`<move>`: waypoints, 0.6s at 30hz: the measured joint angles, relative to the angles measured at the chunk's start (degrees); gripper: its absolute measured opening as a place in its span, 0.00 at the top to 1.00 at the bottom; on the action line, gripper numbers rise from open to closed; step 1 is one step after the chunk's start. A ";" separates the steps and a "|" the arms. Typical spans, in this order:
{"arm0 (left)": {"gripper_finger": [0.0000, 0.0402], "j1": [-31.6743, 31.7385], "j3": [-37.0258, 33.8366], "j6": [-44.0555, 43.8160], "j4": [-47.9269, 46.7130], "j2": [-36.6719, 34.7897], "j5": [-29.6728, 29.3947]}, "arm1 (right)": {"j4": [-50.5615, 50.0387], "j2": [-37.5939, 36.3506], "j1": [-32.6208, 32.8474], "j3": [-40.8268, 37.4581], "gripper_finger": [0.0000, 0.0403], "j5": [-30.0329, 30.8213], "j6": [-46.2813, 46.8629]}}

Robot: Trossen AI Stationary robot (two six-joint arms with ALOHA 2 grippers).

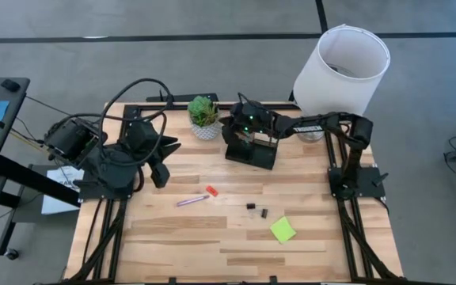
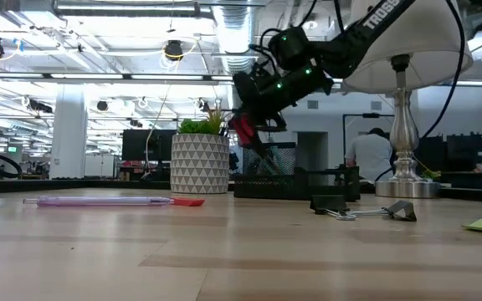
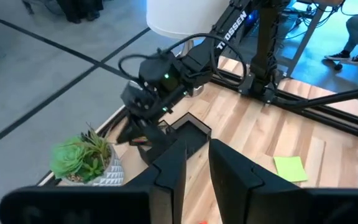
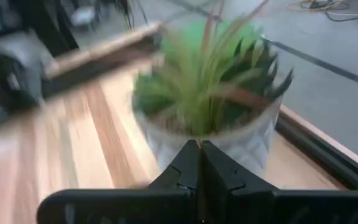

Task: Pick and place office supplies into organizer
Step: Put the brown pen into the black desk organizer

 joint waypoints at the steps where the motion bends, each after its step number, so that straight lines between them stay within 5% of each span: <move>1: 0.85 0.16 0.00 0.13 -0.01 0.00 0.00 | -1.30 0.00 0.38 0.00 1.00 0.77 -1.77; 18: 0.85 0.63 0.00 -1.42 0.01 0.02 1.39 | 6.51 -5.26 2.24 0.00 1.00 7.03 -4.02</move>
